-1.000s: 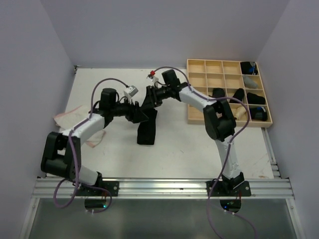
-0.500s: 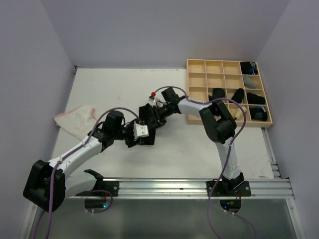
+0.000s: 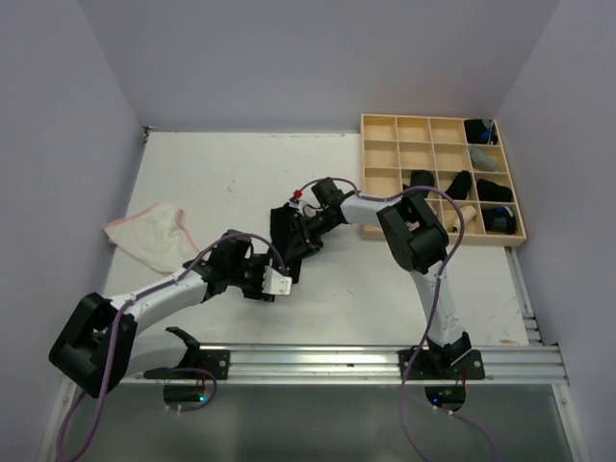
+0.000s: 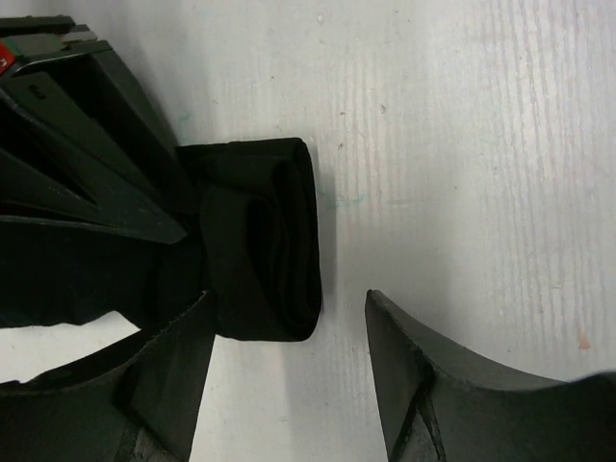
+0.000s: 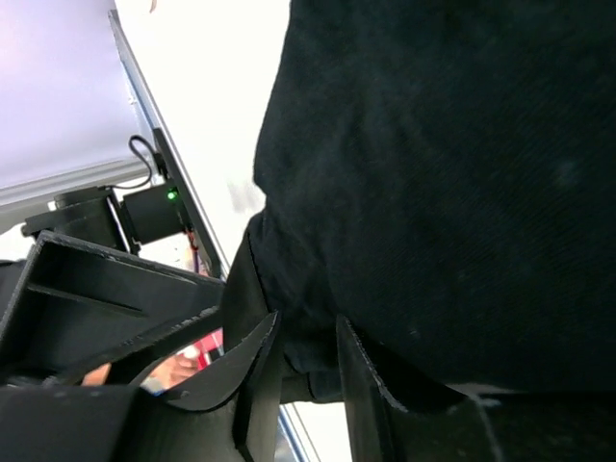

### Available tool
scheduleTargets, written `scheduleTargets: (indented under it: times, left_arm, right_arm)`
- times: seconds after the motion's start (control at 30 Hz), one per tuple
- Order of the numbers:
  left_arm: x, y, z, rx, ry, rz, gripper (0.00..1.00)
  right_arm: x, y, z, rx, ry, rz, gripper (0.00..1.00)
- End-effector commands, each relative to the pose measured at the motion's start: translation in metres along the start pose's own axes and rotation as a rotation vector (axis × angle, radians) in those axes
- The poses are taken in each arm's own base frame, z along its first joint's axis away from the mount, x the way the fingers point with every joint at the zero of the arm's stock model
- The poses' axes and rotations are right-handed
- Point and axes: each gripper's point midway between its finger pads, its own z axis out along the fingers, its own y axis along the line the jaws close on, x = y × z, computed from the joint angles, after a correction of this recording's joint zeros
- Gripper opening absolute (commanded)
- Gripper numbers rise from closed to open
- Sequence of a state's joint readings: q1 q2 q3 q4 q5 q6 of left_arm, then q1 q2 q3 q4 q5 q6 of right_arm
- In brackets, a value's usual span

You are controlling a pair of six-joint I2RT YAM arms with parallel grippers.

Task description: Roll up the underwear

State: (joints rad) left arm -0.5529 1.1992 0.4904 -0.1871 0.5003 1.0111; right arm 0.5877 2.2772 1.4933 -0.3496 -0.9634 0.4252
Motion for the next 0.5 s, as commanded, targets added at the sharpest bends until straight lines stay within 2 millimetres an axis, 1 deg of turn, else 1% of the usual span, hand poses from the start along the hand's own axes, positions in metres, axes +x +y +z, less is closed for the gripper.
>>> scheduleTargets:
  times: [0.0,0.03,0.07,0.1,0.13,0.17,0.2,0.23,0.3,0.33,0.4,0.43,0.47]
  left_arm:
    - [-0.002,0.005,0.008,-0.009,-0.015,0.132,0.66]
    - [0.001,0.004,0.011,-0.008,-0.005,0.138,0.66]
    - [0.001,0.008,0.013,-0.022,-0.002,0.152,0.66]
    - [0.007,0.005,0.017,-0.007,0.019,0.148,0.65]
    - [0.008,0.006,0.019,-0.001,0.026,0.155,0.64]
    - [0.010,0.005,0.021,0.009,0.034,0.157,0.63]
    - [0.016,0.000,0.024,0.032,0.051,0.155,0.61]
    - [0.017,0.001,0.025,0.038,0.058,0.167,0.55]
    - [0.023,-0.004,0.027,0.070,0.083,0.168,0.49]
    - [0.021,-0.001,0.027,0.078,0.085,0.180,0.42]
    - [0.027,-0.010,0.027,0.134,0.113,0.151,0.34]
    - [0.024,-0.005,0.027,0.139,0.116,0.140,0.27]
    - [0.027,-0.011,0.025,0.171,0.134,0.113,0.22]
  right_arm:
    - [0.016,-0.057,0.013,0.166,0.047,0.053,0.34]
    - [0.018,-0.060,0.014,0.174,0.057,0.055,0.33]
    - [0.019,-0.061,0.013,0.177,0.066,0.051,0.32]
    - [0.019,-0.061,0.014,0.174,0.071,0.051,0.31]
    - [0.022,-0.063,0.014,0.176,0.085,0.058,0.31]
    - [0.021,-0.063,0.014,0.176,0.086,0.055,0.31]
    - [0.022,-0.063,0.014,0.173,0.090,0.057,0.30]
    - [0.021,-0.063,0.014,0.171,0.089,0.055,0.30]
    - [0.019,-0.061,0.013,0.165,0.086,0.046,0.29]
    - [0.018,-0.058,0.013,0.161,0.083,0.042,0.29]
    - [0.011,-0.053,0.010,0.155,0.068,0.020,0.30]
    - [0.007,-0.049,0.009,0.148,0.060,0.010,0.30]
    - [-0.001,-0.045,0.004,0.140,0.041,-0.002,0.31]
